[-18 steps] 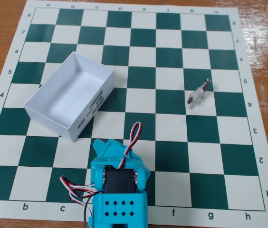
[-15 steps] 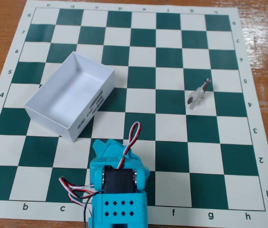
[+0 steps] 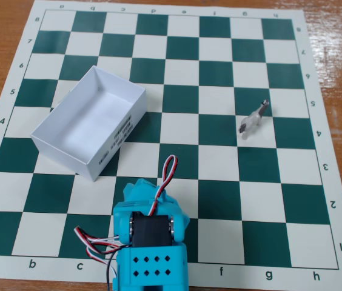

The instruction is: Grab the toy horse and put it in the box.

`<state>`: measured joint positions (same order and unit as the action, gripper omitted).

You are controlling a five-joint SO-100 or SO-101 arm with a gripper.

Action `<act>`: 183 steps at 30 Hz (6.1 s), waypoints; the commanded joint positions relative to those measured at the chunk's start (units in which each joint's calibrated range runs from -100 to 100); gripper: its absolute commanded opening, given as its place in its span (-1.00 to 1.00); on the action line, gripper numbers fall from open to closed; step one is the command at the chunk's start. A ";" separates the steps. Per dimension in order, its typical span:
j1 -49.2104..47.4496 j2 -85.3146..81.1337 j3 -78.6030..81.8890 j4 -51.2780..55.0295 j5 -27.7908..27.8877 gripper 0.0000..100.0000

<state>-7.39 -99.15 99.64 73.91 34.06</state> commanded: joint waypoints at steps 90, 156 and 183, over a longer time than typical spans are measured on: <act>28.68 106.49 -65.73 -57.63 14.07 -0.38; -15.75 62.60 -29.13 -77.98 18.03 -1.00; -13.61 84.10 -38.96 -85.45 18.42 -0.23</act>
<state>-22.40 -13.53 63.01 -10.60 52.69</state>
